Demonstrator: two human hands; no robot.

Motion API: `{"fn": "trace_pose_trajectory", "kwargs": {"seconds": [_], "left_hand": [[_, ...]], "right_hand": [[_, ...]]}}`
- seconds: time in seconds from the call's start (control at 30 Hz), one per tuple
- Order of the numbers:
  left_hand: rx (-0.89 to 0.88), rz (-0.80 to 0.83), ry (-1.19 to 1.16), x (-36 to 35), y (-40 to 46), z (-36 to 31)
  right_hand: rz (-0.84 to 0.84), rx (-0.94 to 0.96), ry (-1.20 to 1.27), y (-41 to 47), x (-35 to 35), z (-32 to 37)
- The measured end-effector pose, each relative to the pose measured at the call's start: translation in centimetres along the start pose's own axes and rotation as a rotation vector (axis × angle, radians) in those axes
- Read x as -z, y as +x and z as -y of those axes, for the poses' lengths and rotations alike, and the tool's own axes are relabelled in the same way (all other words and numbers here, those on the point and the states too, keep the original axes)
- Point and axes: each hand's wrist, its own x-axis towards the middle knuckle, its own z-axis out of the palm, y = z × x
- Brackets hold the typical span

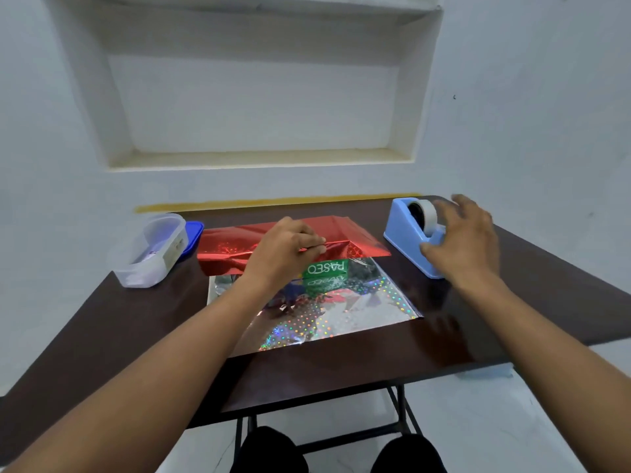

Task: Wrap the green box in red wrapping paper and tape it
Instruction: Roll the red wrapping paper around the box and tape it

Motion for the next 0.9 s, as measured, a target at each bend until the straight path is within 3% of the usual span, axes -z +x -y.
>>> {"fn": "trace_pose_trajectory", "kwargs": {"seconds": [0.13,0.37,0.5,0.63,0.73,0.9], "left_hand": [[-0.016,-0.002,-0.017,0.0,0.1,0.1],[-0.037,-0.007,-0.016,0.2,-0.2,0.4],[-0.044,-0.010,-0.013,0.2,-0.2,0.5],[-0.045,-0.020,-0.010,0.1,-0.4,0.5],[-0.053,-0.047,-0.004,-0.1,-0.6,0.9],[-0.084,-0.074,-0.012,-0.5,-0.8,1.0]], "right_hand": [[0.305,-0.293,0.036,1.1,-0.4,-1.1],[0.256,-0.310,0.112,0.7,-1.3,0.8],[0.357,-0.366,0.110,1.1,-1.3,2.3],[0.564,-0.698,0.669,3.3,0.6,2.5],[0.708,-0.799,0.788,4.6,1.7,2.7],[0.712,-0.865,0.899,5.6,2.2,2.8]]}}
